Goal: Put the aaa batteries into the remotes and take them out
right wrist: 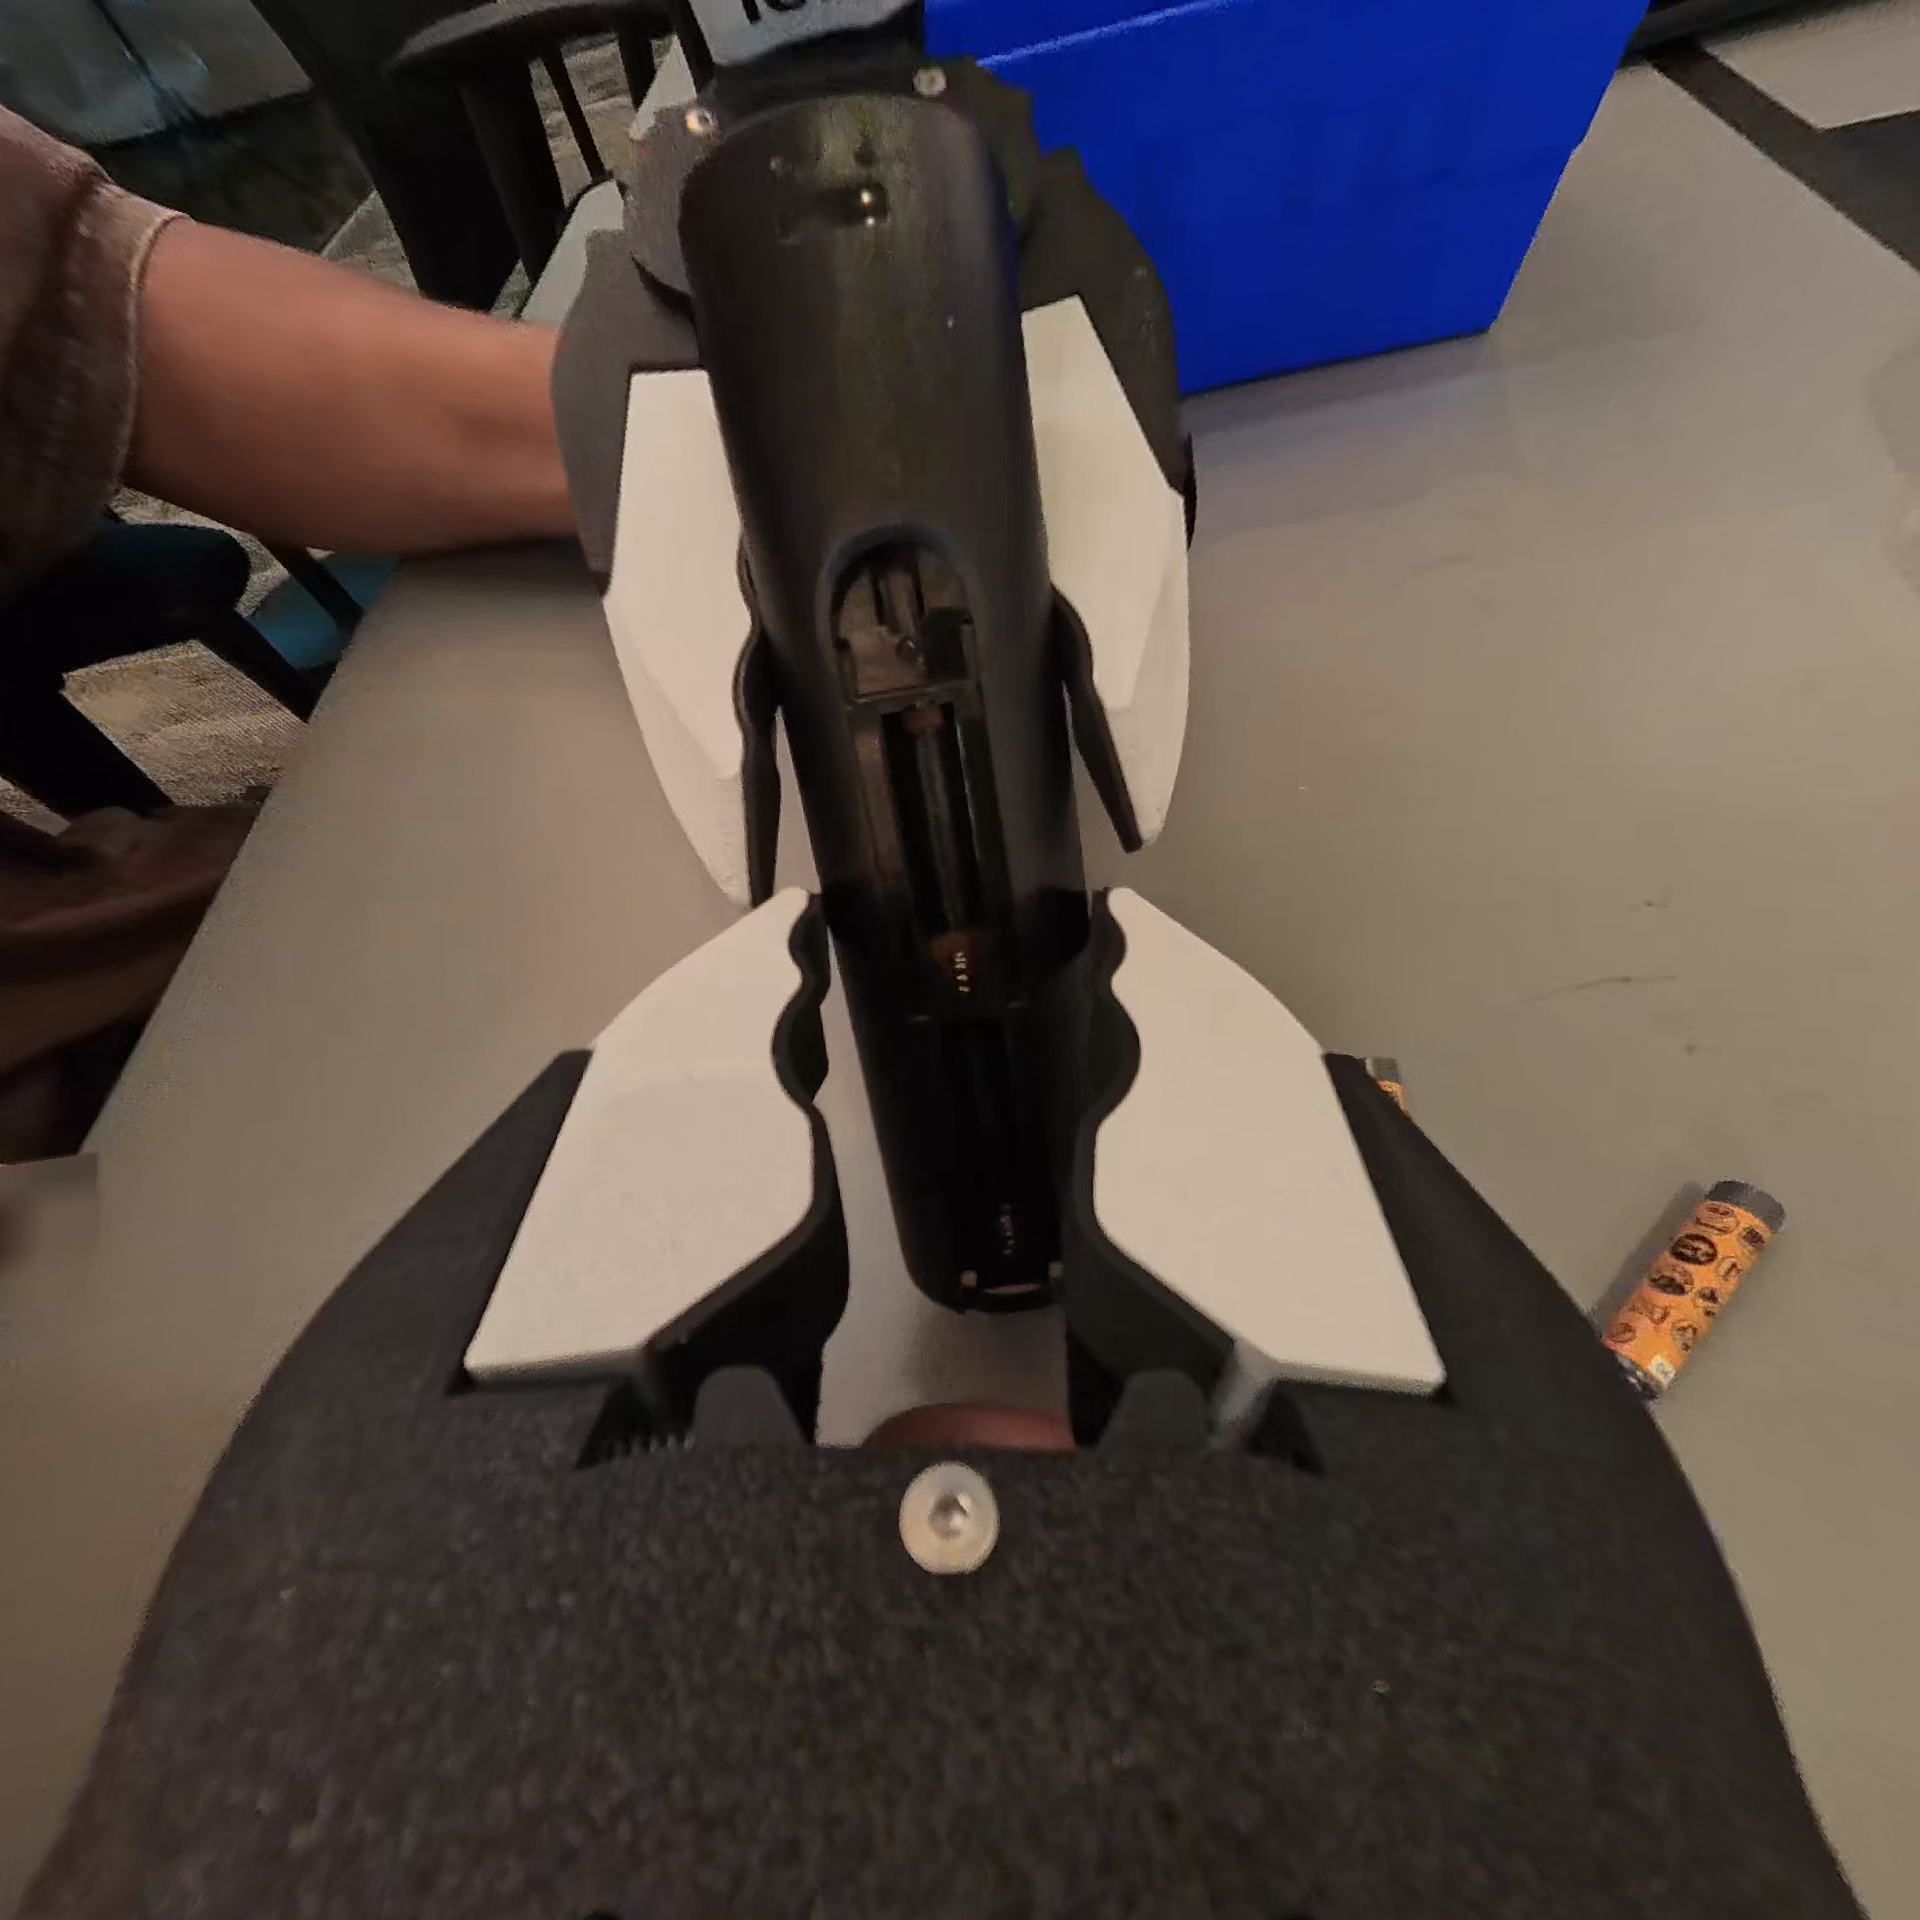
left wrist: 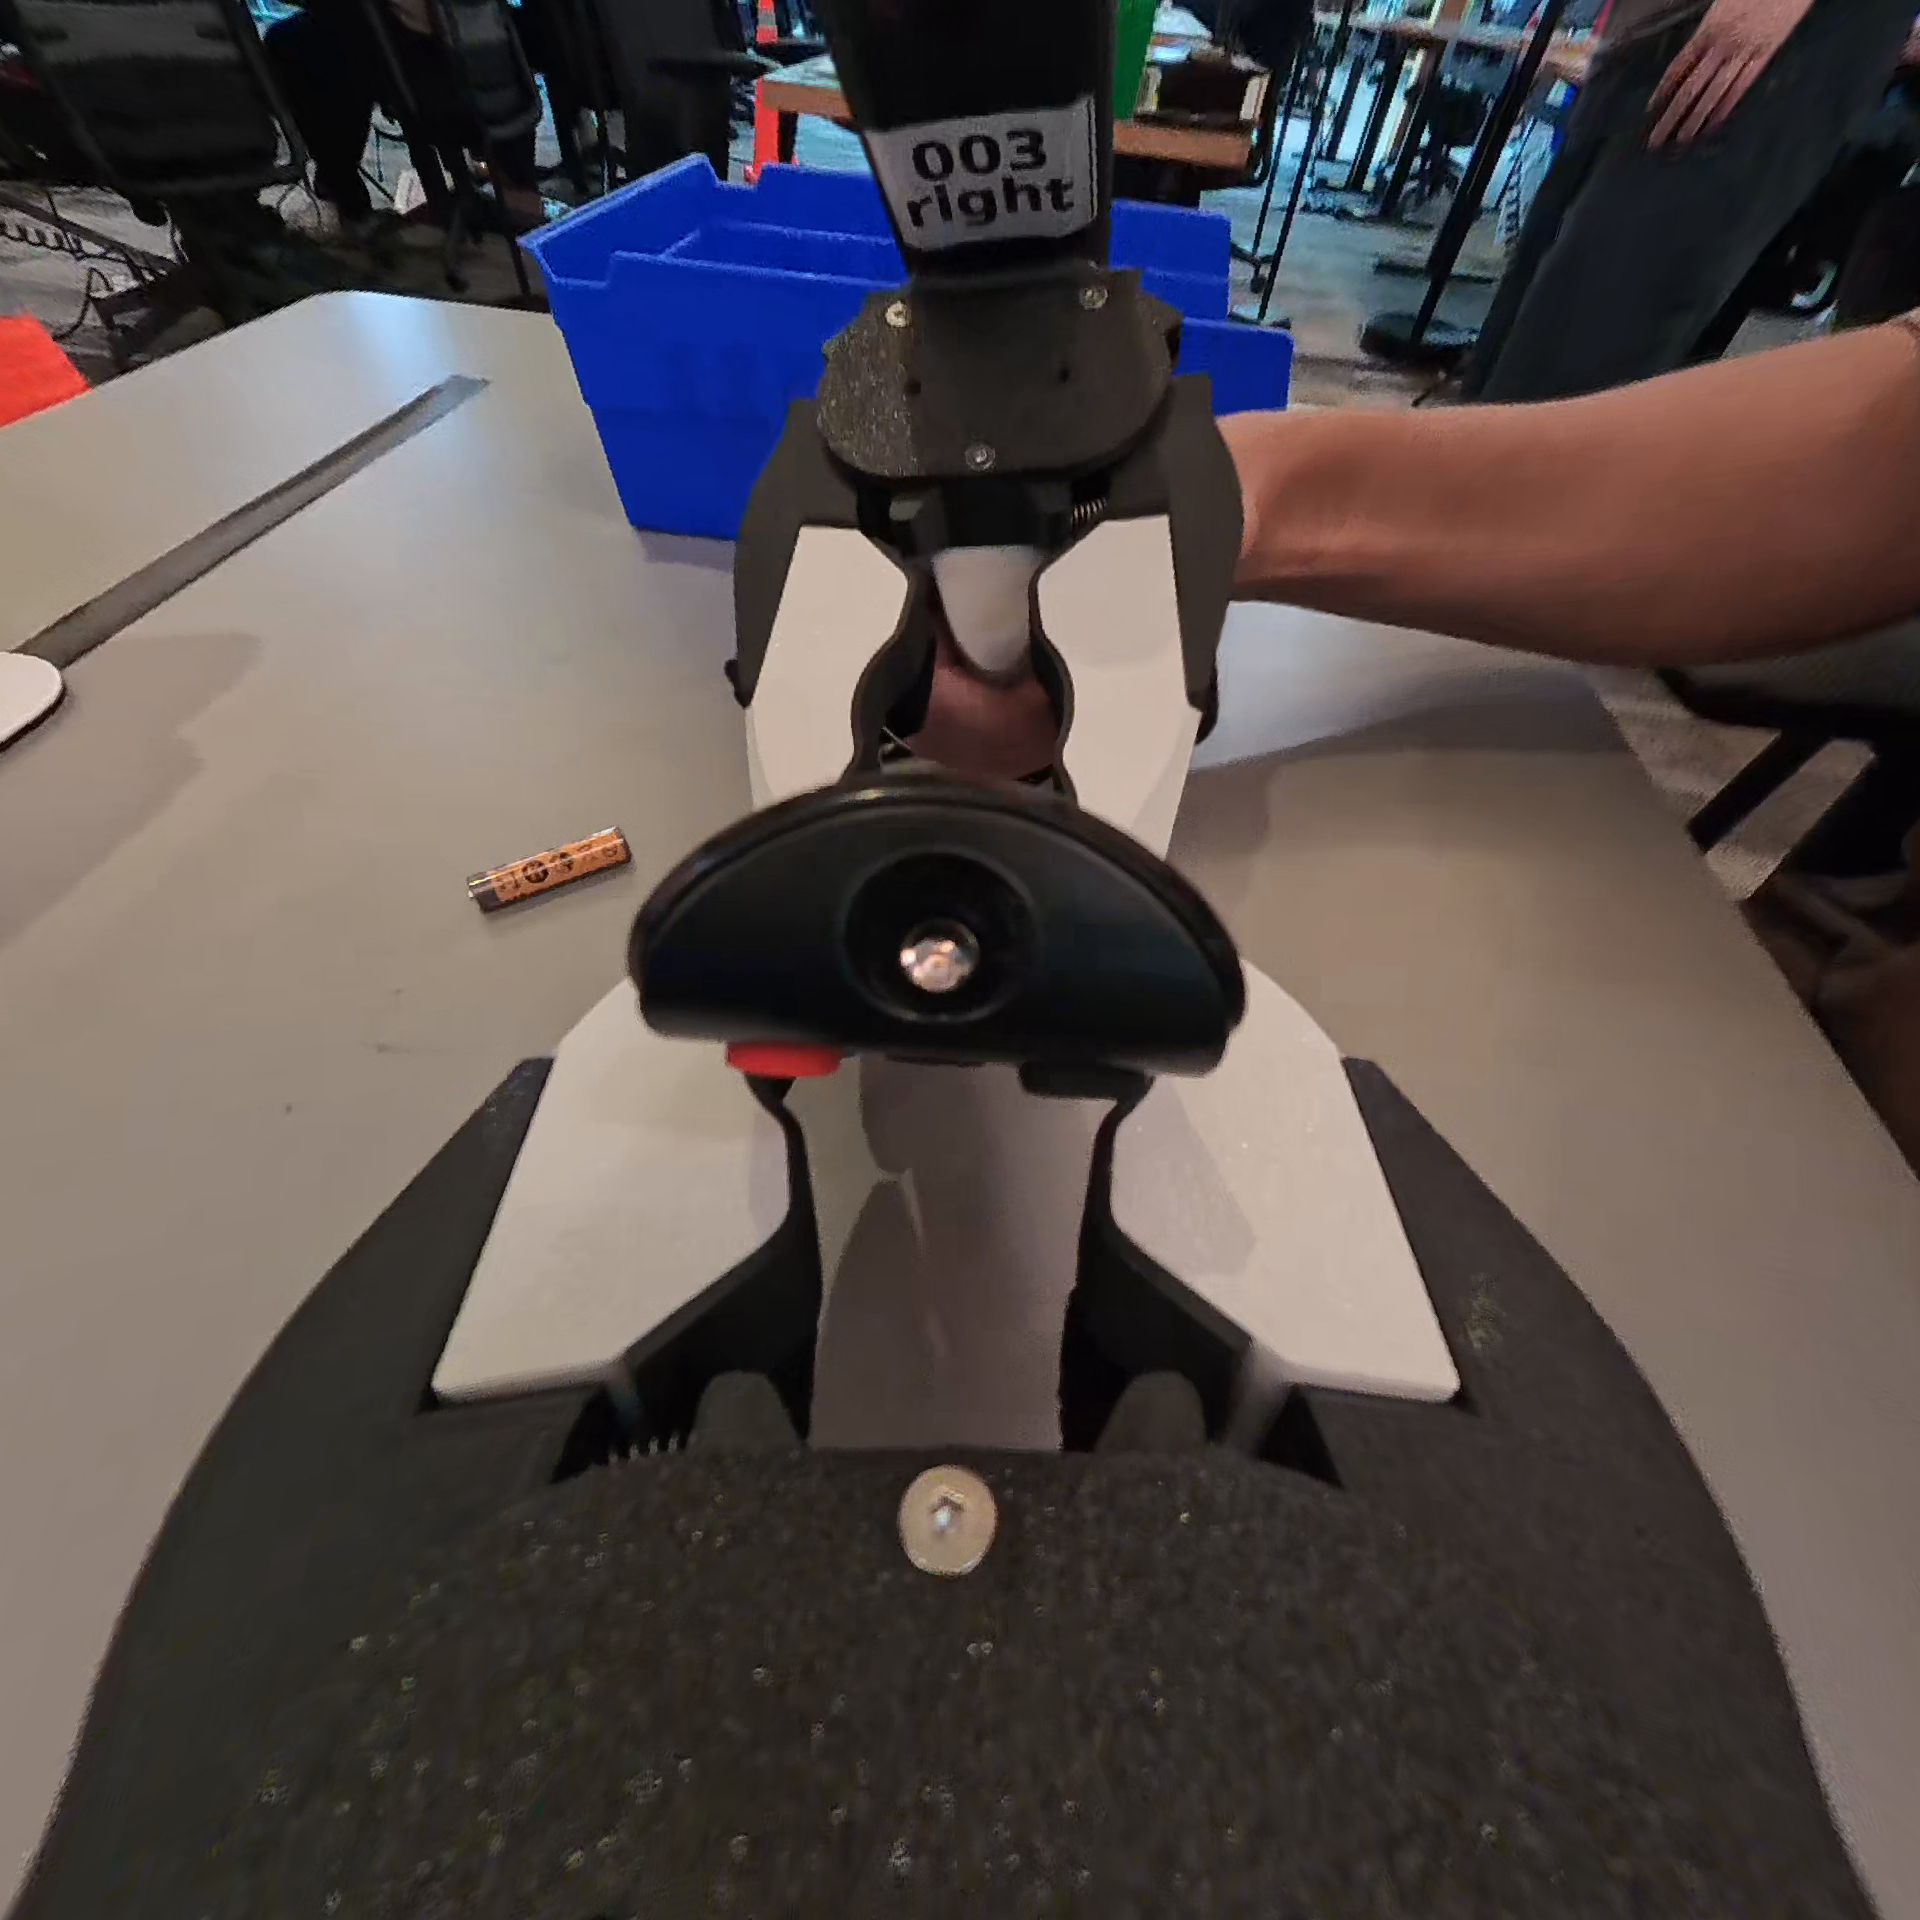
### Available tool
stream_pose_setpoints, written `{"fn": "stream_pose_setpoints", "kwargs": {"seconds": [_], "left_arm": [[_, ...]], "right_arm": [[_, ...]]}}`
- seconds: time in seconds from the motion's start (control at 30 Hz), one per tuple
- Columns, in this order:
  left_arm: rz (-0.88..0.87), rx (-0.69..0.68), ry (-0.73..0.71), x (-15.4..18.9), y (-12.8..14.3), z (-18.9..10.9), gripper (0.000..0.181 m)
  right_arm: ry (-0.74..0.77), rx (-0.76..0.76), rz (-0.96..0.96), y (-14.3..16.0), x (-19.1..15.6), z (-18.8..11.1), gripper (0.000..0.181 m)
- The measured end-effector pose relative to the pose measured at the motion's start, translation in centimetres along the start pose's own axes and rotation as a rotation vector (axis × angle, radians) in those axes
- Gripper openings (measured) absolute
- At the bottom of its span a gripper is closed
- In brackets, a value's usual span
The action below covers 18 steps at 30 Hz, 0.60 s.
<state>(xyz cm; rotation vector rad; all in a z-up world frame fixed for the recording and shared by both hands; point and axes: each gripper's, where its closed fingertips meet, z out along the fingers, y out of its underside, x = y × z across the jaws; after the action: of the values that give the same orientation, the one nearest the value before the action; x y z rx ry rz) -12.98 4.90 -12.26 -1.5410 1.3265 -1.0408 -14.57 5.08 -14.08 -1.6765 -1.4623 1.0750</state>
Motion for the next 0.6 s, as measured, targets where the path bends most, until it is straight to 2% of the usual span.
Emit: {"fn": "stream_pose_setpoints", "kwargs": {"seconds": [0.1, 0.2, 0.4, 0.47, 0.6], "left_arm": [[0.023, -0.034, 0.005, 0.1, 0.5, 0.1, 0.058], [0.019, -0.083, -0.003, 0.1, 1.3, -0.1, 0.057], [-0.005, -0.19, -0.046, -0.1, 3.2, -0.6, 0.058], [-0.025, -0.19, -0.05, -0.2, 3.3, -0.8, 0.058], [-0.067, -0.193, -0.055, -0.5, 3.5, -1.1, 0.058]], "right_arm": [[0.027, -0.052, 0.011, 1.0, 0.4, -0.2, 0.052], [0.095, -0.09, 0.016, 1.3, 1.0, -1.9, 0.056], [0.358, -0.098, 0.05, -1.6, 4.1, -7.1, 0.056], [0.396, -0.225, -0.006, -1.2, 4.9, -7.5, 0.055], [0.353, -0.501, -0.012, 1.7, 6.2, -6.4, 0.05]]}}
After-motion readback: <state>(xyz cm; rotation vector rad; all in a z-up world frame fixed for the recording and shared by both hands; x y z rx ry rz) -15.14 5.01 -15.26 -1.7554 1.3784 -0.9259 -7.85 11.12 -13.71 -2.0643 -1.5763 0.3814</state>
